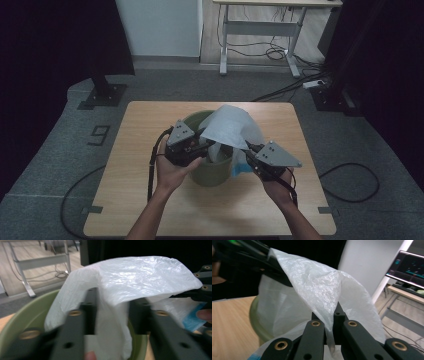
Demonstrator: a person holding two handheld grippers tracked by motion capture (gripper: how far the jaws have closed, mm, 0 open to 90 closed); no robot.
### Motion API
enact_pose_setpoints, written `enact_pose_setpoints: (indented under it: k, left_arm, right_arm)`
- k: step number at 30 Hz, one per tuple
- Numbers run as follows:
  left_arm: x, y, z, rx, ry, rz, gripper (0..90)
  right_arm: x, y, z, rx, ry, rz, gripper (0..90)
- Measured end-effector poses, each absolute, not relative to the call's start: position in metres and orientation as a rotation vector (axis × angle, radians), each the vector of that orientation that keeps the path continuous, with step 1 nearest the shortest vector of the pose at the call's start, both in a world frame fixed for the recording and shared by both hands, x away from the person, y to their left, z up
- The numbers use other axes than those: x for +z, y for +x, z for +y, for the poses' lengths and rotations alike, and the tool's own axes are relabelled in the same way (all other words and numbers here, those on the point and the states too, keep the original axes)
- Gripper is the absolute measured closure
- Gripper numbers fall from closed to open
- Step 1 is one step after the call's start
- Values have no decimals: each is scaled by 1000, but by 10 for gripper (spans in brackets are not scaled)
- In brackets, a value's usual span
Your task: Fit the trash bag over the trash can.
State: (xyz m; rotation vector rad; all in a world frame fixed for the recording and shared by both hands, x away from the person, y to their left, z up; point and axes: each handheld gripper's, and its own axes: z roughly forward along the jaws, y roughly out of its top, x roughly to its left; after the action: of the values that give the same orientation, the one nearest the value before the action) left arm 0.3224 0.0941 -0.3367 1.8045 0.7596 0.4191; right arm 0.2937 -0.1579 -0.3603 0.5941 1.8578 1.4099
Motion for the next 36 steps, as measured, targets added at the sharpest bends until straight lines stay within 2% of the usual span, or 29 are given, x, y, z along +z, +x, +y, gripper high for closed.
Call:
enact_pose_setpoints:
  k: [1,4,7,9,11,14,18,27,36]
  left_arm:
    - [-337,323,94,405,1812,757,775]
    - [-339,324,96,395,1817,769,882]
    - [-340,325,101,396,1798,786,892]
    - [-341,327,111,418,1766,824,894]
    - [-342,329,118,448,1747,852,894]
    - [-344,332,128,465,1719,895,895]
    - [-346,333,145,467,1698,930,895]
    - [-350,333,184,442,1632,996,894]
    - [-355,335,200,426,1615,1023,894]
  right_arm:
    - [-361,294,-157,1426,590,1869,885]
    - [-364,294,-158,1474,585,1901,884]
    - [-366,294,-159,1482,578,1910,883]
    - [-368,294,-163,1503,580,1914,831]
    - [-370,292,-165,1518,583,1905,726]
    - [-374,288,-166,1537,557,1880,519]
    - [-383,278,-172,1561,560,1864,404]
    - [-406,266,-200,1472,610,1877,384]
    - [-434,292,-220,1456,779,1890,382]
